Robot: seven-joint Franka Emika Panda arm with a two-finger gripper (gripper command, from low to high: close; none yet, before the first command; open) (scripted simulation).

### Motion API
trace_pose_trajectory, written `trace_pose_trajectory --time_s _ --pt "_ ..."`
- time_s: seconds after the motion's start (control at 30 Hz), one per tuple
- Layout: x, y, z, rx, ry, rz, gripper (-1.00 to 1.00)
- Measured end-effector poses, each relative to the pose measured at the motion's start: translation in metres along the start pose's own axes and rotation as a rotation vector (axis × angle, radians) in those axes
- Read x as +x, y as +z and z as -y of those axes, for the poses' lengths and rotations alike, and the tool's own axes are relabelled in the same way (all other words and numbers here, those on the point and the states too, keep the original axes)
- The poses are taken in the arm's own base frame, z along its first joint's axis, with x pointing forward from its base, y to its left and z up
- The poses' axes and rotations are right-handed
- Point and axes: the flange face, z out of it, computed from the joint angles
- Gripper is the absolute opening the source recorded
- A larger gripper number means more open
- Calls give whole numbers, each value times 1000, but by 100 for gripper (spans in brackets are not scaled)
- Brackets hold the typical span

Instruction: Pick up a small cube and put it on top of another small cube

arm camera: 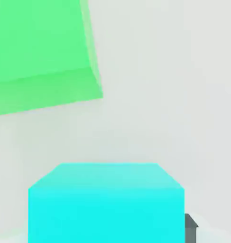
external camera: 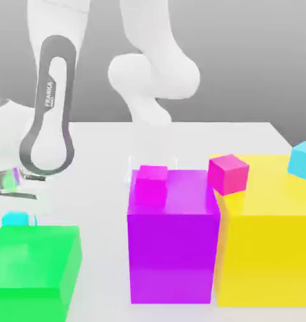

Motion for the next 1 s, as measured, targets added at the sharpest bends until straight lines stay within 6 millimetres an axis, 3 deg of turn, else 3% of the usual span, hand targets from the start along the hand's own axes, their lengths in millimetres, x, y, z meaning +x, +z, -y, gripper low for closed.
trace_pose_trajectory --time_s 0.07,0.1,0.13,0.17,0.27,0.43,0.5,0.6,0.73,0.8,0.87,0.9,1.0 --pt "-2 -14 0 2 2 4 -100" --pt "4 -21 -6 3 35 -5 -100" --pt "9 -30 1 15 48 -7 -100" --pt "14 -41 15 31 49 -5 -100" --pt "18 -79 81 83 -3 12 -100" --pt "4 -157 164 132 -49 40 -100" --pt "-21 -186 201 129 -116 54 -100" --pt "-74 -229 250 101 -239 59 -100" --pt "-157 -278 292 32 -398 27 -100" --pt "-174 -271 298 14 -427 13 -100" --pt "-178 -246 299 9 -434 10 -100" --pt "-179 -234 299 9 -435 9 100" --pt "-179 -234 299 9 -435 9 100"
